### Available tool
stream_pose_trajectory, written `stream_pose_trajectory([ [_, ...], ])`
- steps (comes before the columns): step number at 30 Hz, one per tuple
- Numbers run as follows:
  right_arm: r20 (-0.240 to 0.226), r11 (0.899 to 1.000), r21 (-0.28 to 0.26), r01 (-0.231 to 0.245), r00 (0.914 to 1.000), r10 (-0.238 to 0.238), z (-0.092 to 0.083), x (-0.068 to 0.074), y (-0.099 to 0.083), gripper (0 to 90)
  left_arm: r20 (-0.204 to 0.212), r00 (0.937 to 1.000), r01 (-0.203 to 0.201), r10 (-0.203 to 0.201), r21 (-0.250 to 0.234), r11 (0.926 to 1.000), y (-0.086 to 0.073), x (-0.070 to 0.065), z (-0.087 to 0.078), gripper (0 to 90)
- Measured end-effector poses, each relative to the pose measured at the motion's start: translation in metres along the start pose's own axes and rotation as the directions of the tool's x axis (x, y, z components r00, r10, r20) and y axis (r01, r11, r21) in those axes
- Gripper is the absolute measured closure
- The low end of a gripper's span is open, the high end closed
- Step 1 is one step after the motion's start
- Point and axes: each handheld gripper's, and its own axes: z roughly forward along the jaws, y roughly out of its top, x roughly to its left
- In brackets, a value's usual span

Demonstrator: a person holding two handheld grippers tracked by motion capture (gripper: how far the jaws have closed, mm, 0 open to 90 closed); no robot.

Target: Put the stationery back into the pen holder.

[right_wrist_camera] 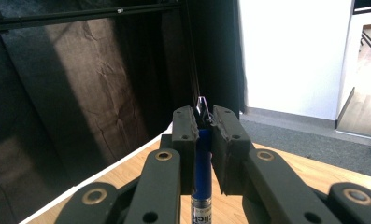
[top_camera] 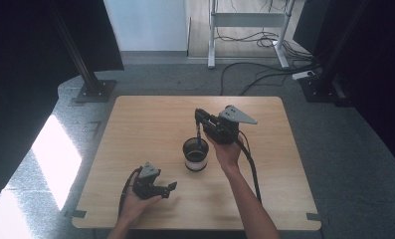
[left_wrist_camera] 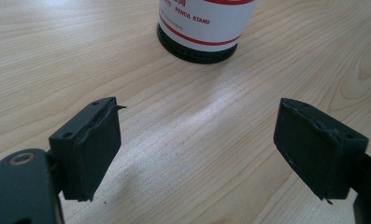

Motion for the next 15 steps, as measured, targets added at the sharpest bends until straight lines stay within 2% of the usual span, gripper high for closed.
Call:
stream_pose_trajectory([
  [15,0.01,0.999,0.036,0.015,0.9998,-0.015,0.014,0.001,-0.016,78.5,-0.003,1.0,0.003,-0.003,0.004,1.0,-0.001,0.0,0.001,15.2],
])
